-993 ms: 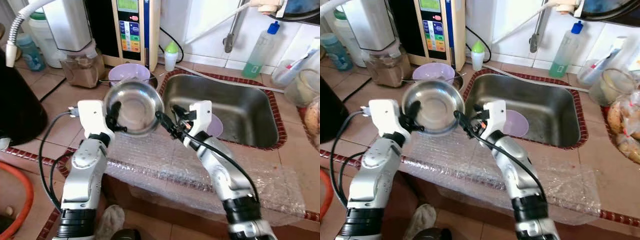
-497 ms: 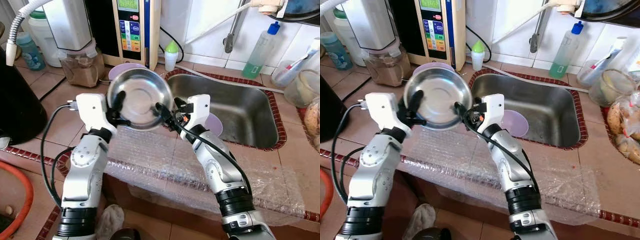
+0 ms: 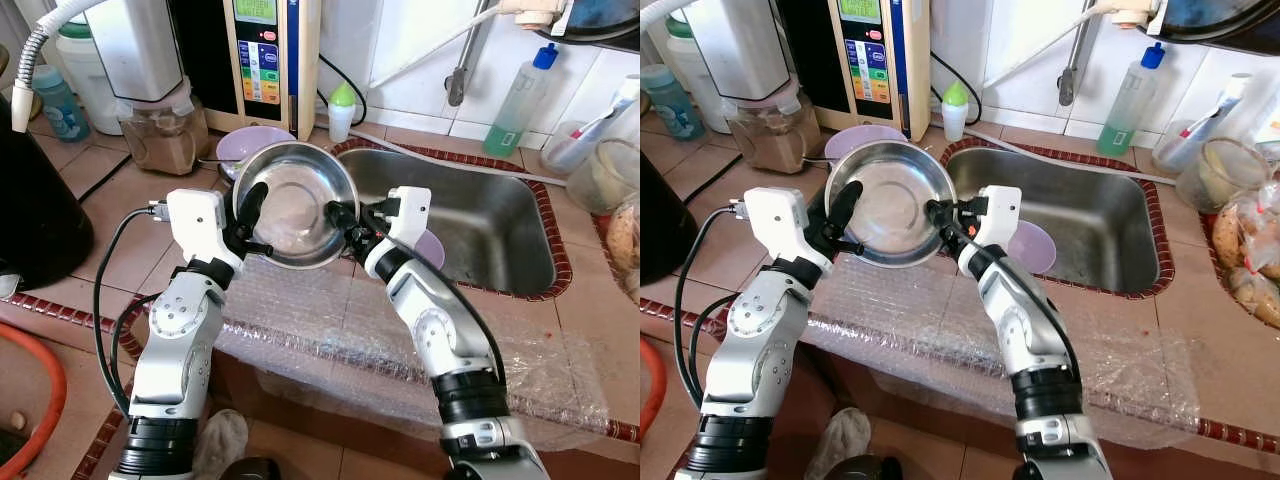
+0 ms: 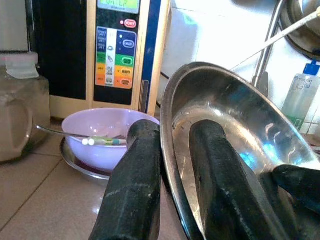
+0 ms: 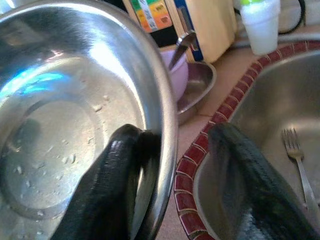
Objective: Kitchen organization
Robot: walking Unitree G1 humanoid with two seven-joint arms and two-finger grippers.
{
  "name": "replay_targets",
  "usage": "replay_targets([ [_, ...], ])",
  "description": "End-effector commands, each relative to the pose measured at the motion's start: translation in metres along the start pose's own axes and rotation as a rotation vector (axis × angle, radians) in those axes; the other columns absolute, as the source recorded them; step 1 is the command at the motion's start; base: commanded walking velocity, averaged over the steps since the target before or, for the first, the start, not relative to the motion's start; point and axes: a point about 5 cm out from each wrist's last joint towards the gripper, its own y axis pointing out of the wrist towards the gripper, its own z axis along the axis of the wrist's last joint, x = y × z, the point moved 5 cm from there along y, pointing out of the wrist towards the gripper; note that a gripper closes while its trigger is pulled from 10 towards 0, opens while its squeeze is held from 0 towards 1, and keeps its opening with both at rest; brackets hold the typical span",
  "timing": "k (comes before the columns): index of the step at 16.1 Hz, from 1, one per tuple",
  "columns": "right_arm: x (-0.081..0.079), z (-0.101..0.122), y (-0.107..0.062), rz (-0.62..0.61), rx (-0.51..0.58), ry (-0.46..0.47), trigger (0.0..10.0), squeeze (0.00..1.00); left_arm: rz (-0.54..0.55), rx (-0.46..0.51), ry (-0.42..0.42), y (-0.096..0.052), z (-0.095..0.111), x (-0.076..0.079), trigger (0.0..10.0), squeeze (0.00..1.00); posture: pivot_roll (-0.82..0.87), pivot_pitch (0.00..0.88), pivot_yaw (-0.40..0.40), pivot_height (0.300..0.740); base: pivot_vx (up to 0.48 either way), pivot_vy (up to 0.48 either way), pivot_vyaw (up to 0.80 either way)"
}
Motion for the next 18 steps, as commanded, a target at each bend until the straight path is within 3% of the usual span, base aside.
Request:
replay_targets([
  [1, 0.007, -0.003, -0.001, -0.044, -0.029, 0.028, 0.0, 0.0, -0.042, 0.057, 0.012, 0.002, 0.012, 0.007, 0.0, 0.0, 0.0, 0.0, 0.012, 0.74, 0.0, 0.0, 0.0],
  [13, 0.02, -0.005, -0.005, -0.089, -0.084, 0.124, 0.0, 0.0, -0.029, 0.034, 0.063, 0.005, 0.002, 0.007, 0.0, 0.0, -0.02, 0.0, 0.021, 0.74, 0.0, 0.0, 0.0],
  [14, 0.021, -0.006, -0.005, -0.102, -0.086, 0.132, 0.0, 0.0, -0.031, 0.016, 0.07, 0.006, -0.001, 0.007, 2.9, 0.0, -0.01, 0.0, 0.022, 0.74, 0.0, 0.0, 0.0],
  [15, 0.02, -0.006, -0.004, -0.103, -0.088, 0.135, 0.0, 0.0, -0.031, 0.003, 0.083, 0.006, -0.004, 0.007, 3.5, 0.0, -0.01, 0.0, 0.024, 0.74, 0.0, 0.0, 0.0],
  [16, 0.02, -0.007, -0.004, -0.103, -0.089, 0.14, 0.0, 0.0, -0.034, -0.017, 0.093, 0.005, -0.008, 0.007, 7.3, 0.0, -0.01, 0.0, 0.025, 0.74, 0.0, 0.0, 0.0],
  [17, 0.022, -0.007, -0.005, -0.109, -0.089, 0.152, 0.0, 0.0, -0.045, -0.036, 0.11, 0.005, -0.012, 0.008, 10.0, 0.0, 0.0, 0.0, 0.024, 0.74, 0.0, 0.0, 0.0],
  [18, 0.023, -0.008, -0.005, -0.114, -0.091, 0.155, 0.0, 0.0, -0.043, -0.039, 0.118, 0.004, -0.013, 0.007, 10.0, 0.0, 0.0, 0.0, 0.025, 0.74, 0.0, 0.0, 0.0],
])
